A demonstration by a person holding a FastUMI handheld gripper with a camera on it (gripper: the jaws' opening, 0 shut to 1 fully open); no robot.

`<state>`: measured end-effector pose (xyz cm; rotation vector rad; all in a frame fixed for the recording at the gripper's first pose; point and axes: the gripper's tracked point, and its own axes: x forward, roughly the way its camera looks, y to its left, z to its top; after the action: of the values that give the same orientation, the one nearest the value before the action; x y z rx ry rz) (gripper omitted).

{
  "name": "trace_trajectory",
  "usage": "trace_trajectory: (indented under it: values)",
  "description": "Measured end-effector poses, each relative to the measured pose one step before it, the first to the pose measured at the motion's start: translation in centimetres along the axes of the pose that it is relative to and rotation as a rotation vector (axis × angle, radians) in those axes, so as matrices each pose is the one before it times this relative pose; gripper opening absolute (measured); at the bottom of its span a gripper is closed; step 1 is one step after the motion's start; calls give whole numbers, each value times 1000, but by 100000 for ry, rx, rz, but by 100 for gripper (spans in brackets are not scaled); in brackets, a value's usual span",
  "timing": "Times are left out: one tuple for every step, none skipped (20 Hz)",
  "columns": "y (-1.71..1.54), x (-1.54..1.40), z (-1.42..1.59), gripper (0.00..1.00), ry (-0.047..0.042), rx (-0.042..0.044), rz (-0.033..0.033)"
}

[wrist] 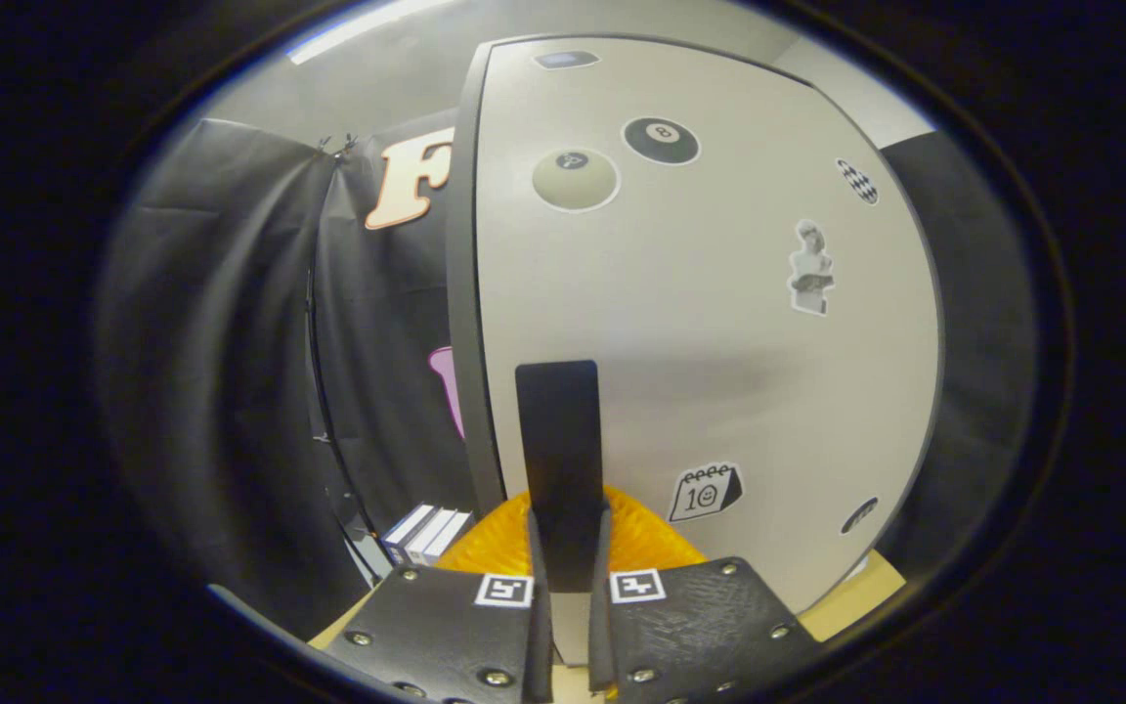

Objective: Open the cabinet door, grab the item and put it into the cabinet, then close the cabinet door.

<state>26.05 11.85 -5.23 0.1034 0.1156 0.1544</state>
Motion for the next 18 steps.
trace_trajectory:
  values:
    - [-41,-791,-147,15,514,-701,700]
    - [-30,-114,92,14,-42,1357,473]
    - [16,-290,-82,14,-184,852,507]
    - [-135,-148,-49,14,499,-493,-144]
    - [-104,-258,149,14,-677,-1145,-543]
    - [-80,-456,157,14,-558,-498,-452]
    - [105,-867,4,14,98,669,-107]
    - [47,-793,104,14,-125,972,-56]
    - [58,-834,99,14,9,431,-12]
    - [-168,-257,-10,14,5,126,-202]
    - [-267,-295,-26,14,-123,-159,-257]
    - [-266,-452,39,14,114,218,-398]
    - [-172,-827,26,14,-384,573,-49]
    - [-256,-689,145,14,-222,659,6]
    - [-189,-863,151,14,-760,911,110]
    - [-246,-707,103,14,97,609,47]
    - [-284,-869,66,14,-471,615,-304]
    - [-376,-756,69,14,197,-170,-521]
